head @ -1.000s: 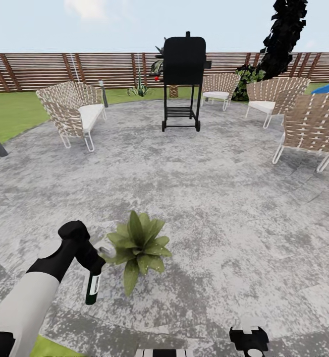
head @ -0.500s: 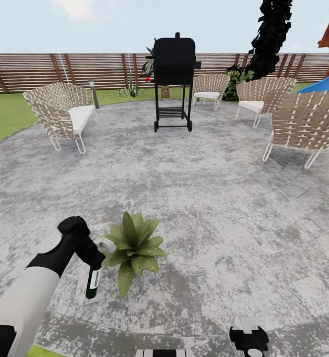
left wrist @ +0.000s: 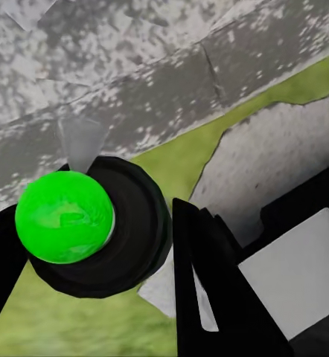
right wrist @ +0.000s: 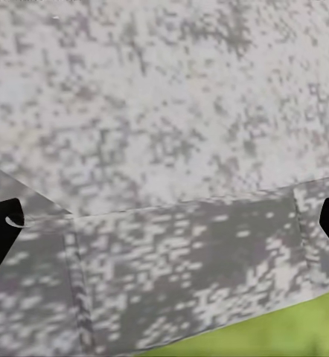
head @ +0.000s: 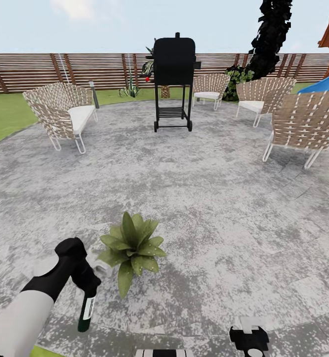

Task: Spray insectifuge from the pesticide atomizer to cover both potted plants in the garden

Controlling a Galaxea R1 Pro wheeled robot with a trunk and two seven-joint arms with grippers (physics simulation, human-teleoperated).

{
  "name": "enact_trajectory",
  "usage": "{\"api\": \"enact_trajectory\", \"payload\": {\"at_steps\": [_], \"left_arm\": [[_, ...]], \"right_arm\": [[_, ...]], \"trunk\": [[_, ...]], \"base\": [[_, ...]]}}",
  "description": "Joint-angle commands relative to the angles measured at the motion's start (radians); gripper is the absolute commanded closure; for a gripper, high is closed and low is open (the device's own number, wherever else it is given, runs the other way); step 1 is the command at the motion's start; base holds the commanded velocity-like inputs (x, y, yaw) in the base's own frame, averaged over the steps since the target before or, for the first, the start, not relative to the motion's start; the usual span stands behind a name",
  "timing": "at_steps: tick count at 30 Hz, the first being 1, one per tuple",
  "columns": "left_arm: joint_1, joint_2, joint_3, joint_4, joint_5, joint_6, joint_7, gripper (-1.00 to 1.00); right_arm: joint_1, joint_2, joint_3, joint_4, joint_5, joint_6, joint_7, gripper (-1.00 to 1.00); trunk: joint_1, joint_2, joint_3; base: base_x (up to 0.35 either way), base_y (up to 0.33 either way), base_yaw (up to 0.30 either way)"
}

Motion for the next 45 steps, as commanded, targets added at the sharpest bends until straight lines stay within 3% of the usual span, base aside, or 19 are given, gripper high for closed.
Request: {"api": "enact_trajectory", "payload": {"at_steps": [1,3,5,7,10,13,15,17,21,22,25,27,29,33,36,38,40,45], "left_arm": [[0.002,0.006,0.016,-0.003,-0.009,0.011,-0.01,1.0],[0.004,0.011,0.067,-0.001,-0.014,0.007,-0.01,1.0],[0.006,0.013,0.094,0.0,-0.019,0.003,-0.009,1.0],[0.007,0.015,0.111,0.001,-0.02,0.0,0.041,1.0],[0.023,-0.002,0.111,0.004,-0.011,0.001,0.074,1.0],[0.038,-0.05,0.111,0.006,-0.013,0.0,0.082,1.0],[0.041,-0.06,0.112,0.007,-0.016,0.0,0.084,1.0],[0.043,-0.051,0.117,0.009,-0.019,-0.001,0.086,1.0],[0.088,0.012,0.128,0.014,-0.011,-0.003,0.087,1.0],[0.094,0.013,0.126,0.014,-0.01,-0.003,0.087,1.0],[0.109,-0.006,0.122,0.014,-0.009,-0.003,0.091,1.0],[0.115,-0.051,0.121,0.014,-0.012,-0.003,0.097,1.0],[0.116,-0.068,0.121,0.014,-0.013,-0.003,0.103,1.0],[0.117,-0.051,0.129,0.005,-0.016,-0.003,0.106,1.0],[0.117,-0.003,0.13,0.003,-0.011,-0.003,0.106,1.0],[0.117,0.007,0.129,0.003,-0.01,-0.003,0.107,1.0],[0.119,0.004,0.125,0.009,-0.01,-0.003,0.108,1.0],[0.122,-0.045,0.125,0.008,-0.009,-0.002,0.137,1.0]], "right_arm": [[-0.001,0.001,-0.008,0.002,0.009,-0.004,-0.003,-1.0],[-0.001,0.001,-0.008,0.002,0.009,-0.004,-0.003,-1.0],[-0.001,0.001,-0.008,0.002,0.009,-0.004,-0.003,-1.0],[-0.001,0.001,-0.008,0.002,0.009,-0.004,-0.003,-1.0],[-0.001,0.001,-0.008,0.002,0.009,-0.004,-0.003,-1.0],[-0.001,0.001,-0.008,0.002,0.009,-0.004,-0.003,-1.0],[-0.001,0.001,-0.008,0.003,0.009,-0.004,-0.003,-1.0],[-0.001,0.001,-0.008,0.003,0.009,-0.004,-0.003,-1.0],[-0.001,0.001,-0.008,0.003,0.009,-0.004,-0.003,-1.0],[-0.001,0.001,-0.008,0.003,0.009,-0.004,-0.003,-1.0],[-0.001,0.001,-0.008,0.003,0.009,-0.004,-0.003,-1.0],[-0.001,0.001,-0.008,0.003,0.009,-0.003,-0.003,-1.0],[-0.001,0.001,-0.008,0.003,0.009,-0.003,-0.003,-1.0],[-0.001,0.001,-0.008,0.003,0.009,-0.003,-0.003,-1.0],[-0.001,0.001,-0.008,0.003,0.009,-0.003,-0.003,-1.0],[-0.001,0.001,-0.008,0.003,0.009,-0.003,-0.003,-1.0],[-0.001,0.001,-0.008,0.003,0.009,-0.003,-0.003,-1.0],[-0.001,0.0,-0.008,0.003,0.009,-0.004,-0.003,-1.0]], "trunk": [[0.0,0.0,-0.001],[0.0,0.0,-0.001],[0.0,0.0,-0.001],[0.0,0.0,-0.001],[0.0,0.0,-0.001],[0.0,0.0,-0.001],[0.0,0.0,-0.001],[0.0,0.0,-0.001],[0.0,0.0,-0.001],[0.0,0.0,-0.001],[0.0,0.0,-0.001],[0.0,0.0,-0.001],[0.0,0.0,-0.001],[0.0,0.0,-0.001],[0.0,0.0,-0.001],[0.0,0.0,-0.001],[0.0,0.0,-0.001],[0.0,0.0,-0.001]], "base": [[0.0,0.0,0.0],[0.0,0.0,0.0],[0.0,0.0,0.0],[0.0,0.0,0.0],[0.0,0.0,0.0],[0.0,0.0,0.0],[0.0,0.0,0.0],[0.0,0.0,0.0],[0.0,0.0,0.0],[0.0,0.0,0.0],[0.0,0.0,0.0],[0.0,0.0,0.0],[0.0,0.0,-0.005],[0.0,0.0,-0.176],[0.0,0.0,-0.252],[0.0,0.0,-0.258],[0.0,0.0,-0.174],[0.0,0.0,-0.024]]}}
